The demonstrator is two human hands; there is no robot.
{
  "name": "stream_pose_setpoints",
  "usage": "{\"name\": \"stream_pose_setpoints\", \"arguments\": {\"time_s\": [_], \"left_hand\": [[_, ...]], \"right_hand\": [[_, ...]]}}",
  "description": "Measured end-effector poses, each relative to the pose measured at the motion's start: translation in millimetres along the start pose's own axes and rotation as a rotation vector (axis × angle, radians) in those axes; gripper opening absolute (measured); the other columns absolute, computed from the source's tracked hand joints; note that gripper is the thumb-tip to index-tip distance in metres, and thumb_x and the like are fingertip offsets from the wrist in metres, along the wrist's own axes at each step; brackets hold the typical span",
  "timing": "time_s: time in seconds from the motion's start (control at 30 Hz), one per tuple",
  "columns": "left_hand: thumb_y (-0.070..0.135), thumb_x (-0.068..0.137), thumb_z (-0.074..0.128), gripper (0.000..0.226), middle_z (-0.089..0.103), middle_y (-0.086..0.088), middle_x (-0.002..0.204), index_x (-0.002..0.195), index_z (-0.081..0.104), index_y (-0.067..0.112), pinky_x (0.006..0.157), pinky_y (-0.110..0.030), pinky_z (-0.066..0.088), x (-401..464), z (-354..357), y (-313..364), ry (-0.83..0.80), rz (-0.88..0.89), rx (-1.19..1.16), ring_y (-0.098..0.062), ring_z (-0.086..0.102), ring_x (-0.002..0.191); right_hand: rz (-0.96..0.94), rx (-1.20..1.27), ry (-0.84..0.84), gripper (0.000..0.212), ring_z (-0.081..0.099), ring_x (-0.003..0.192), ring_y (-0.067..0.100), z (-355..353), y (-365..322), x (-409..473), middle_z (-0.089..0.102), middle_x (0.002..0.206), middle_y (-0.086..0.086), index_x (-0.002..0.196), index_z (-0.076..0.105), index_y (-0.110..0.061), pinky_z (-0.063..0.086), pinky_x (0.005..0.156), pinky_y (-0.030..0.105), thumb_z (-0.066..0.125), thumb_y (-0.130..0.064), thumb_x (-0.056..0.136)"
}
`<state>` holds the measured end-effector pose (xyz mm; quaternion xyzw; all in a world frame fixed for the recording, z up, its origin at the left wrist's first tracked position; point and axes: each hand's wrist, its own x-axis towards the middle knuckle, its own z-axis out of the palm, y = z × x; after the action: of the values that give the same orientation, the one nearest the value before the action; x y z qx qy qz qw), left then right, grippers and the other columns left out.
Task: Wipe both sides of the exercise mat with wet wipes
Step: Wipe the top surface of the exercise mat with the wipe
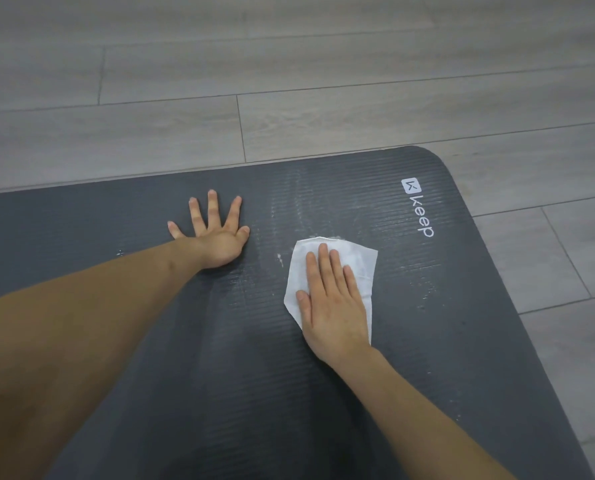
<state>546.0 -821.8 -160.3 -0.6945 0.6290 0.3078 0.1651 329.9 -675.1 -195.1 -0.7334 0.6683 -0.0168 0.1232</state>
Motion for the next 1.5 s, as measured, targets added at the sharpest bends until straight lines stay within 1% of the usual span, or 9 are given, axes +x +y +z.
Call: {"name": "stream_pose_setpoints", "arguments": {"time_s": [0.3,0.57,0.67,0.77,0.87,1.07,1.17,1.37,1.5], "left_hand": [[0.06,0.104,0.015,0.061,-0.042,0.008,0.159,0.152,-0.021,0.053,0.111,-0.074,-0.016,-3,-2,1,-0.012,0.003,-0.01,-0.029,-0.039,0.146],[0.061,0.103,0.015,0.06,-0.041,0.009,0.159,0.152,-0.021,0.055,0.113,-0.073,-0.014,0,-1,-1,-0.005,0.007,-0.001,-0.028,-0.037,0.148],[0.061,0.104,0.016,0.061,-0.039,0.01,0.16,0.152,-0.019,0.054,0.113,-0.073,-0.013,2,1,0,0.012,-0.005,0.011,-0.028,-0.035,0.149],[0.062,0.103,0.016,0.06,-0.038,0.01,0.161,0.152,-0.018,0.055,0.114,-0.073,-0.012,3,3,1,0.023,-0.015,0.013,-0.028,-0.034,0.149],[0.062,0.103,0.016,0.06,-0.038,0.01,0.161,0.152,-0.019,0.055,0.114,-0.073,-0.012,2,1,1,0.02,-0.016,0.017,-0.028,-0.034,0.149],[0.063,0.103,0.018,0.06,-0.035,0.013,0.162,0.152,-0.016,0.057,0.115,-0.071,-0.01,4,3,-1,0.045,-0.043,0.021,-0.026,-0.031,0.151],[0.063,0.103,0.021,0.06,-0.034,0.014,0.162,0.153,-0.012,0.058,0.115,-0.07,-0.011,5,7,0,0.085,-0.048,0.019,-0.024,-0.03,0.151],[0.064,0.102,0.019,0.059,-0.034,0.014,0.162,0.153,-0.012,0.057,0.115,-0.07,-0.011,7,9,0,0.083,-0.058,0.026,-0.024,-0.029,0.151],[0.065,0.102,0.018,0.06,-0.035,0.013,0.162,0.152,-0.014,0.057,0.114,-0.07,-0.011,7,9,0,0.074,-0.054,0.031,-0.025,-0.03,0.151]], "right_hand": [[0.162,-0.043,-0.021,0.064,-0.018,0.158,0.025,-7,25,-12,-0.012,0.173,0.005,0.166,-0.001,-0.029,0.002,0.128,0.051,0.014,-0.046,0.107],[-0.288,-0.098,-0.058,0.059,-0.005,0.16,0.026,-11,-19,74,0.001,0.174,0.001,0.165,0.008,-0.034,0.0,0.128,0.049,0.014,-0.047,0.108],[-0.004,-0.147,0.016,0.064,0.009,0.159,0.032,-33,82,81,0.008,0.173,0.007,0.165,0.01,-0.033,0.009,0.125,0.051,0.008,-0.049,0.103],[0.334,-0.055,-0.004,0.067,-0.001,0.16,0.028,-59,181,51,-0.001,0.174,0.003,0.165,0.004,-0.035,0.004,0.128,0.051,0.001,-0.053,0.1],[0.368,-0.052,0.014,0.067,-0.003,0.16,0.03,-52,169,34,-0.003,0.174,0.006,0.165,0.002,-0.031,0.004,0.128,0.052,0.002,-0.05,0.101],[-0.411,-0.061,-0.095,0.059,-0.004,0.16,0.029,-6,-15,-8,0.002,0.174,0.002,0.165,0.013,-0.033,0.001,0.128,0.052,0.022,-0.045,0.108],[-0.534,-0.076,-0.082,0.057,0.001,0.16,0.025,-14,3,-3,0.007,0.174,-0.001,0.164,0.017,-0.036,0.003,0.128,0.049,0.025,-0.045,0.108],[0.208,-0.092,0.0,0.065,-0.001,0.16,0.025,-63,213,17,-0.003,0.174,-0.001,0.165,0.004,-0.038,0.005,0.129,0.05,0.003,-0.054,0.102],[0.307,-0.097,0.025,0.068,-0.001,0.16,0.031,-56,198,10,-0.003,0.174,0.007,0.166,0.003,-0.029,0.005,0.128,0.052,0.001,-0.05,0.101]]}}
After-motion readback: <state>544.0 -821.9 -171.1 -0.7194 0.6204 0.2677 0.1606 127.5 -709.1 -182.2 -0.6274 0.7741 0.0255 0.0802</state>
